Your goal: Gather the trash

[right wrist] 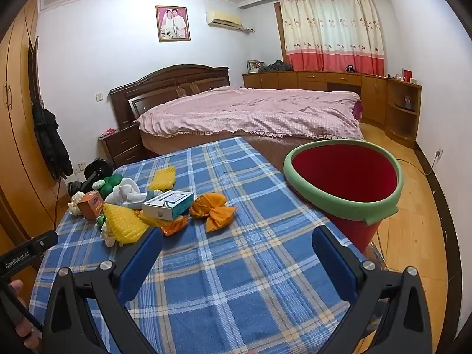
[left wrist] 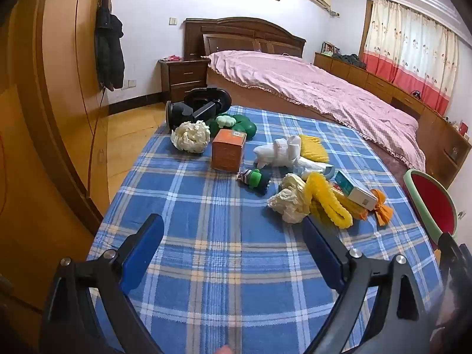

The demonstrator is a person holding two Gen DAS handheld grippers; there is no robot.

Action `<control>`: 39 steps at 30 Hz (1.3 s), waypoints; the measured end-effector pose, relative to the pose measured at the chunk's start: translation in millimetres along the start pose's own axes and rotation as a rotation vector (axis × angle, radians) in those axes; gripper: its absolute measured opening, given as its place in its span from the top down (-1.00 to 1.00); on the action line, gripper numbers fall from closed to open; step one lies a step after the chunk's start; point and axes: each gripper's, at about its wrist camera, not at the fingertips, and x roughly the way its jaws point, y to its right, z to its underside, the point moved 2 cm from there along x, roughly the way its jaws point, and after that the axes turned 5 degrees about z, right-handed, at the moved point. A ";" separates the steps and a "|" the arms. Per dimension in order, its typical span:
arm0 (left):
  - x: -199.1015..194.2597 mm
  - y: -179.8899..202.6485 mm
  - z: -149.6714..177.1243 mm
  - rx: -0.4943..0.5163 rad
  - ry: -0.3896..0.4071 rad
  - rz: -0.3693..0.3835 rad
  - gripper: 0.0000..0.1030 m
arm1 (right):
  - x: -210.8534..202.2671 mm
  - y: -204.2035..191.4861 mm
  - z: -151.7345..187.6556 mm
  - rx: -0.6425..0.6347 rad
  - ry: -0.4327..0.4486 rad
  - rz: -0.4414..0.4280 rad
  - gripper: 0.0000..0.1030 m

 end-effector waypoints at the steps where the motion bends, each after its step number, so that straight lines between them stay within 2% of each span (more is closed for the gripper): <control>1: -0.3 0.4 -0.2 0.000 0.002 0.002 -0.82 | -0.2 -0.2 0.0 -0.001 0.000 0.000 -1.00; 39: -0.9 -1.3 -0.5 -0.015 -0.001 0.013 -0.82 | -1.9 -1.6 -0.7 -0.015 0.008 0.011 -1.00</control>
